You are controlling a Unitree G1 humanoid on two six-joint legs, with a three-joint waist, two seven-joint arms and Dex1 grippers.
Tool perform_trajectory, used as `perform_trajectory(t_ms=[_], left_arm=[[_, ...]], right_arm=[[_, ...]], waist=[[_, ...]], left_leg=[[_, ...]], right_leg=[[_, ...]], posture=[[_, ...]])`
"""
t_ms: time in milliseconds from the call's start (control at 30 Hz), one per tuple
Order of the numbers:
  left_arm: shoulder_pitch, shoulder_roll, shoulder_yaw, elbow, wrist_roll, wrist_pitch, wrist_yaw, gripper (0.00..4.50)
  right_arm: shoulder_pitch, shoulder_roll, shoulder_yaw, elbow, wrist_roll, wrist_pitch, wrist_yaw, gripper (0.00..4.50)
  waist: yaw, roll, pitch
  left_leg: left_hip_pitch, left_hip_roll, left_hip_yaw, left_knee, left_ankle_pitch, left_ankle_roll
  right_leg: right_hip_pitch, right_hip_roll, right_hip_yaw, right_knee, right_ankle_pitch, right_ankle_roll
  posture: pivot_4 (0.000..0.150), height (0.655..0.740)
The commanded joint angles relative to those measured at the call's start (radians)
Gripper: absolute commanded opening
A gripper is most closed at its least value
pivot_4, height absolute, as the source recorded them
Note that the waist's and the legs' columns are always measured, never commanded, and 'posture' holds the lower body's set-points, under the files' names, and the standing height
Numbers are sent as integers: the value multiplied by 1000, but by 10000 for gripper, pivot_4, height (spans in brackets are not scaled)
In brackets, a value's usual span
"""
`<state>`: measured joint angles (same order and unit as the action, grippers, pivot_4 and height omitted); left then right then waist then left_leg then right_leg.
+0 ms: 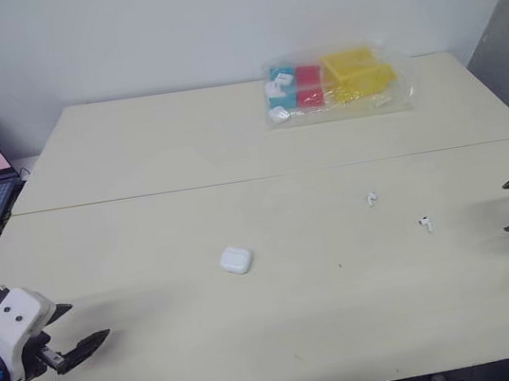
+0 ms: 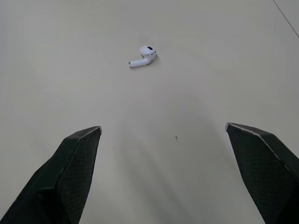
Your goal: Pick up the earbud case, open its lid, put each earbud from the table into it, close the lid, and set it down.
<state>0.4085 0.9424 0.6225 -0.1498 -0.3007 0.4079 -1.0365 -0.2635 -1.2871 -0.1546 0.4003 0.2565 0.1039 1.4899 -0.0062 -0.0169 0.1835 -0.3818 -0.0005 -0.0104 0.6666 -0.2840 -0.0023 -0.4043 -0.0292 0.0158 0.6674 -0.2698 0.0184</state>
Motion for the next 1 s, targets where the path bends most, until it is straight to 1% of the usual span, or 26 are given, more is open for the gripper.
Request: perform_trajectory(t_ms=[33, 200, 467, 667, 800, 1000], left_arm=[[-8, 7, 13, -17, -15, 12, -2, 45000], [-22, 12, 14, -27, -15, 35, 9, 45000], [-37, 12, 29, -35, -49, 50, -21, 45000], [-43, 13, 34, -38, -65, 62, -20, 45000], [-49, 14, 51, -51, -124, 131, -42, 45000], [-46, 15, 44, -95, -150, 176, -33, 45000]], right_arm=[[-20, -5, -9, 7, 0, -16, 19, 44773], [-24, -2, -5, 11, -1, -22, 20, 44773], [-20, -7, -5, 4, 5, -13, 20, 44773], [-21, -7, -5, -7, 7, 7, 15, 44773], [-38, -6, -2, -24, 18, 58, 12, 44773], [-39, -2, -9, -45, 20, 75, 10, 44773]], waist=[[0, 0, 0], [0, 0, 0], [-2, 0, 0], [-2, 0, 0], [-2, 0, 0], [-2, 0, 0]], left_leg=[[0, 0, 0, 0, 0, 0], [1, 0, 0, 1, 0, 0], [2, 0, 0, 9, 0, 0], [2, 0, 0, 12, 0, 0], [1, 0, 0, 12, 0, 0], [1, 0, 0, 12, 0, 0]], right_leg=[[0, 0, 0, 0, 0, 0], [0, 0, 0, 3, 0, 0], [0, 0, 0, 13, 0, -1], [0, 0, 1, 13, 0, 0], [0, 0, 1, 13, 0, 0], [0, 0, 1, 12, 0, 0]], posture=[[1500, 7400], [1500, 7400], [1500, 7400], [1500, 7400], [1500, 7400], [1500, 7400]])
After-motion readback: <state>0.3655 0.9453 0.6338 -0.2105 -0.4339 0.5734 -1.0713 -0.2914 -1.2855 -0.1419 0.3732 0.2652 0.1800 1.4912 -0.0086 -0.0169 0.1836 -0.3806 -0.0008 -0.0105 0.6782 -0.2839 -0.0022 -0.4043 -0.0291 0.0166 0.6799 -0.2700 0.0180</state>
